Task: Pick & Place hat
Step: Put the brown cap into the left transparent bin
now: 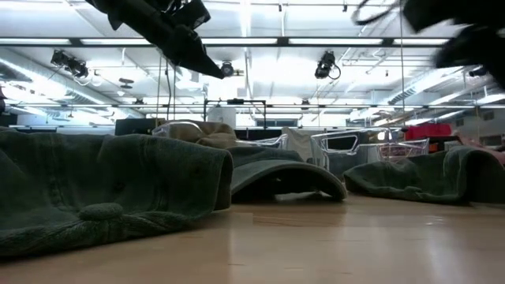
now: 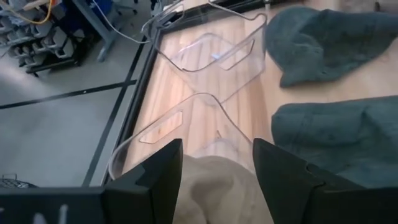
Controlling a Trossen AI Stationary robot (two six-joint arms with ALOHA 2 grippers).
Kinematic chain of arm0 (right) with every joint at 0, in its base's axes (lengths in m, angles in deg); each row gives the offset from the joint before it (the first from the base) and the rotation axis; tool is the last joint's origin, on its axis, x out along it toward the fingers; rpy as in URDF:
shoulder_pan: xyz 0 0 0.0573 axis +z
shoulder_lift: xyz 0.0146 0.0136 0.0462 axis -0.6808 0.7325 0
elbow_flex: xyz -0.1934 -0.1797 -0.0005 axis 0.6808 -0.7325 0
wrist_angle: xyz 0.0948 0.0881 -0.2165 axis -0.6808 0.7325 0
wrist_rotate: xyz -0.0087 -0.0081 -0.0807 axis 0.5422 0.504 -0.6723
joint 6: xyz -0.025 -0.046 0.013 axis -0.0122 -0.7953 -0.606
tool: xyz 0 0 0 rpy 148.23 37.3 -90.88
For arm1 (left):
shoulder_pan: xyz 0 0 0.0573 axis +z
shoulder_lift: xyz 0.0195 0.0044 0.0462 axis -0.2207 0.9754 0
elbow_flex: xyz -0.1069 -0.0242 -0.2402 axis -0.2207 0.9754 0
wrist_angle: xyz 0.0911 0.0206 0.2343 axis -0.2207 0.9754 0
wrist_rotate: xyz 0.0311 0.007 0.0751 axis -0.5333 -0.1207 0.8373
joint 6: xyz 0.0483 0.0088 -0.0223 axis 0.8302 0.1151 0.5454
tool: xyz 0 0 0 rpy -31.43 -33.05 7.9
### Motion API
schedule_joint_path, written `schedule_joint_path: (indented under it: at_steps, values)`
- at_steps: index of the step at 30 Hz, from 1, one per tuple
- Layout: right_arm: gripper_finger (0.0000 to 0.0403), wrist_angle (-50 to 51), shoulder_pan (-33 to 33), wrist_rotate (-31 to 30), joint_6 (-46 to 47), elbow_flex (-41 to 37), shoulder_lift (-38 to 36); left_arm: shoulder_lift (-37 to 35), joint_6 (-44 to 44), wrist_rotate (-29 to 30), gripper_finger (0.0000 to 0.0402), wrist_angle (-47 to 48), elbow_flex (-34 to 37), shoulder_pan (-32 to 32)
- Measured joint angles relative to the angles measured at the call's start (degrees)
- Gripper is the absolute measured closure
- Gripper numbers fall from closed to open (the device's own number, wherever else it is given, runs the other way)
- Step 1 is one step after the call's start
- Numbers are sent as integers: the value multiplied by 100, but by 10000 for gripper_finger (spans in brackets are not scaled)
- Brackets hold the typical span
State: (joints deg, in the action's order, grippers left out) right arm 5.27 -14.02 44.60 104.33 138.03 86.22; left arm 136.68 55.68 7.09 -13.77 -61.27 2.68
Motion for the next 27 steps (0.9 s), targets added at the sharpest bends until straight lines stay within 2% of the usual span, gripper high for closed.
schedule_joint_path:
  at_steps: [4,6,10,15,24,27]
  values:
    - [248,150,585,727,934,0,0,0,-1,-2,202,-2,0,-9]
    - [248,25,852,812,1346,0,0,0,-2,0,202,0,0,-9]
    - [248,-149,1240,671,1891,0,15,0,-2,0,202,-3,0,-9]
    - [248,-138,1397,-170,2278,-164,43,0,-2,-1,203,-57,0,-10]
    - [248,-1143,1393,-21,2358,-1230,46,0,-44,-3,203,-47,0,-31]
    - [248,-1797,1390,164,2063,-1507,48,0,-44,-2,203,-47,0,-31]
